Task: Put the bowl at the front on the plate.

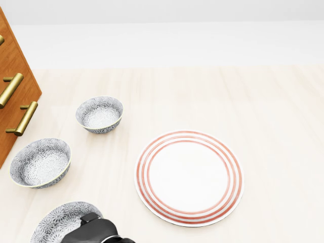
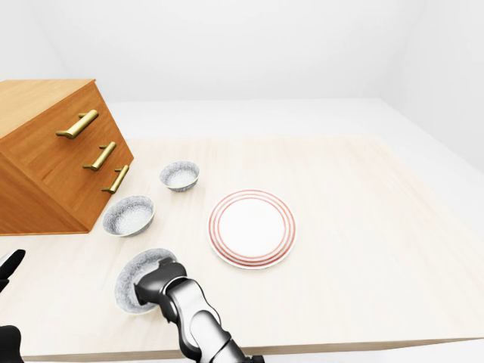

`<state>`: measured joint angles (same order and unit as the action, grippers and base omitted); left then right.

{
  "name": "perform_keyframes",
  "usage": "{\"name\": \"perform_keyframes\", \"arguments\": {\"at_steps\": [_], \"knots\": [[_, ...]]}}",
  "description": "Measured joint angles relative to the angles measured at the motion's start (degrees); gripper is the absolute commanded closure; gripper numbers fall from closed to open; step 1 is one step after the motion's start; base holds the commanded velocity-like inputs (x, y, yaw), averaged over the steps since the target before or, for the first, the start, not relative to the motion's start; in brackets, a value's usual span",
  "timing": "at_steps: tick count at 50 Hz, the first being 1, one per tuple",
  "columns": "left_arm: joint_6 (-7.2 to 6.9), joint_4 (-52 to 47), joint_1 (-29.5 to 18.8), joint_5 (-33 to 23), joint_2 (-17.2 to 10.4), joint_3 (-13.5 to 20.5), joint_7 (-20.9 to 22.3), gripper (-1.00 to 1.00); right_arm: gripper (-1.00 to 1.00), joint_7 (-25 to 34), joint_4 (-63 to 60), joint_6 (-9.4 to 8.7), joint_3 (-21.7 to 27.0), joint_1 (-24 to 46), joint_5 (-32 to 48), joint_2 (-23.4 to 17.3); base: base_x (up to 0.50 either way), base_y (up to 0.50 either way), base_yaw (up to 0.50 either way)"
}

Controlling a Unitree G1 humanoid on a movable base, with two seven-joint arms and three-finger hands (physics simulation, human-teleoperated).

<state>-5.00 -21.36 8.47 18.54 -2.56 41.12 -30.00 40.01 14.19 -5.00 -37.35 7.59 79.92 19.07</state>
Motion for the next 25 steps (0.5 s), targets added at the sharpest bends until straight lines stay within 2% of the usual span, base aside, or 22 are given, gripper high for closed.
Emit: {"name": "perform_keyframes", "arguments": {"at_steps": [13, 25], "knots": [[0.0, -0.2, 0.0, 0.2, 0.0, 0.1, 0.0, -1.0, 1.0, 0.0, -2.7, 0.0, -0.5, -0.7, 1.9, -0.7, 0.0, 0.0, 0.0], [0.0, -0.3, 0.0, 0.3, 0.0, 0.1, 0.0, -1.0, 1.0, 0.0, -13.8, -0.01, -2.0, -3.8, 7.8, -3.5, 0.0, 0.0, 0.0]]}}
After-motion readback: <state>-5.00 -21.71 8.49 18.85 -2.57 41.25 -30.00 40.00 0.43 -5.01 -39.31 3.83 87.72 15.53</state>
